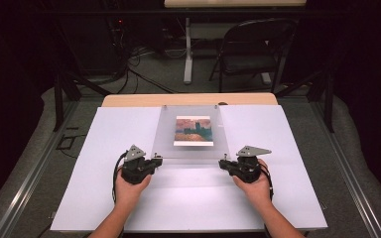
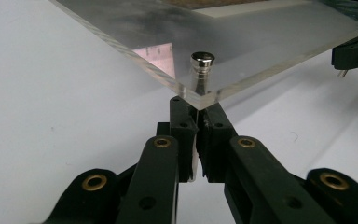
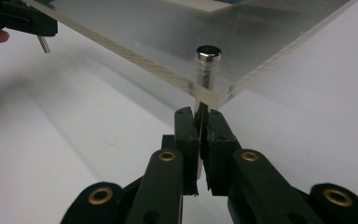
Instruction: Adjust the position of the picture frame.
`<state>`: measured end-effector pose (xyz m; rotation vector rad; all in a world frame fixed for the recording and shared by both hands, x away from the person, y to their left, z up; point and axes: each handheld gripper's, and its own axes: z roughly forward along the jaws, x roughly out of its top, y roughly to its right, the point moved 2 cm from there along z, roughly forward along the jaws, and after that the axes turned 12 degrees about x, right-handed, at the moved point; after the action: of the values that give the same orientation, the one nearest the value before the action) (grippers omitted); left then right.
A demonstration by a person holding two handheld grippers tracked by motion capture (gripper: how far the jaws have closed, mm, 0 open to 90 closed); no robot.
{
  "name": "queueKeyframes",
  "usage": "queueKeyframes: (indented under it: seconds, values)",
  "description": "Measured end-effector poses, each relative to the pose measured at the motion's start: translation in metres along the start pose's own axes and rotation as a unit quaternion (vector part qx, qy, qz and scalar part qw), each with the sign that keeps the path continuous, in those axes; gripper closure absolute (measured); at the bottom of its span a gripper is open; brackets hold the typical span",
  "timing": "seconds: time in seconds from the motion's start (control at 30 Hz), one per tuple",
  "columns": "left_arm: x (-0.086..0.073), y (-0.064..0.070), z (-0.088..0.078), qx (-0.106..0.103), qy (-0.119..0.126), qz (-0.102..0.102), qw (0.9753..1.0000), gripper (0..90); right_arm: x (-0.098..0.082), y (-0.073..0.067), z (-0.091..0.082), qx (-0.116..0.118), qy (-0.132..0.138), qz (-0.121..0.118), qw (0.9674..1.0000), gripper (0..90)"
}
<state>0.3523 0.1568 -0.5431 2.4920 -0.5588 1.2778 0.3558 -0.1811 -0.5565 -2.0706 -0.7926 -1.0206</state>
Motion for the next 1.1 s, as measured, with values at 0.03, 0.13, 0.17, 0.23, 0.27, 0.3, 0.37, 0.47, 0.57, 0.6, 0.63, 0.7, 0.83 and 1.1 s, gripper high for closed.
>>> queueKeyframes:
  seconds: [0.03,0.13,0.17,0.23,0.27,0.3,0.37,0.47,0.57,0.6,0.63,0.7,0.83,1.1]
  values:
    - [0.0,0.0,0.001,-0.001,-0.002,0.0,1.0,85.2,0.0,0.001,0.001,-0.002,0.002,-0.002,1.0,85.7]
    - [-0.004,0.003,0.005,-0.008,-0.01,-0.003,0.9999,85.2,0.0,0.003,-0.001,-0.008,0.001,0.001,1.0,85.6]
    - [-0.004,0.004,0.006,-0.01,-0.012,0.0,0.9999,85.2,0.0,0.004,-0.002,-0.012,-0.001,0.003,0.9999,85.5]
    - [-0.005,0.006,0.006,-0.01,-0.014,0.002,0.9999,85.2,-0.002,0.005,-0.003,-0.015,-0.004,0.004,0.9999,85.5]
    - [-0.006,0.006,0.006,-0.01,-0.015,0.005,0.9998,85.2,-0.002,0.006,-0.003,-0.015,-0.006,0.005,0.9999,85.5]
    - [-0.006,0.005,0.007,-0.008,-0.017,0.006,0.9998,85.2,-0.003,0.006,-0.002,-0.015,-0.007,0.005,0.9999,85.5]
    - [-0.008,0.004,0.009,-0.004,-0.024,0.006,0.9997,85.2,-0.004,0.006,0.0,-0.015,-0.013,0.003,0.9998,85.5]
    - [-0.012,0.002,0.011,-0.001,-0.033,0.008,0.9994,85.1,-0.007,0.004,0.004,-0.018,-0.024,-0.003,0.9995,85.5]
    - [-0.015,0.002,0.013,-0.001,-0.04,0.011,0.9991,85.1,-0.009,0.004,0.006,-0.02,-0.032,-0.004,0.9993,85.4]
    - [-0.016,0.003,0.014,-0.001,-0.044,0.013,0.9989,85.1,-0.01,0.005,0.006,-0.022,-0.036,-0.005,0.9991,85.4]
    - [-0.017,0.003,0.015,-0.001,-0.046,0.013,0.9989,85.1,-0.011,0.005,0.008,-0.023,-0.04,-0.007,0.9989,85.4]
    - [-0.02,0.005,0.018,0.002,-0.059,0.02,0.9981,85.0,-0.013,0.006,0.009,-0.026,-0.052,-0.006,0.9983,85.2]
    - [-0.021,0.005,0.018,0.001,-0.056,0.019,0.9983,84.9,-0.015,0.007,0.01,-0.024,-0.053,0.0,0.9983,84.8]
    - [-0.021,0.005,0.018,0.006,-0.052,0.019,0.9985,84.2,-0.016,0.007,0.01,-0.023,-0.051,-0.001,0.9984,81.4]
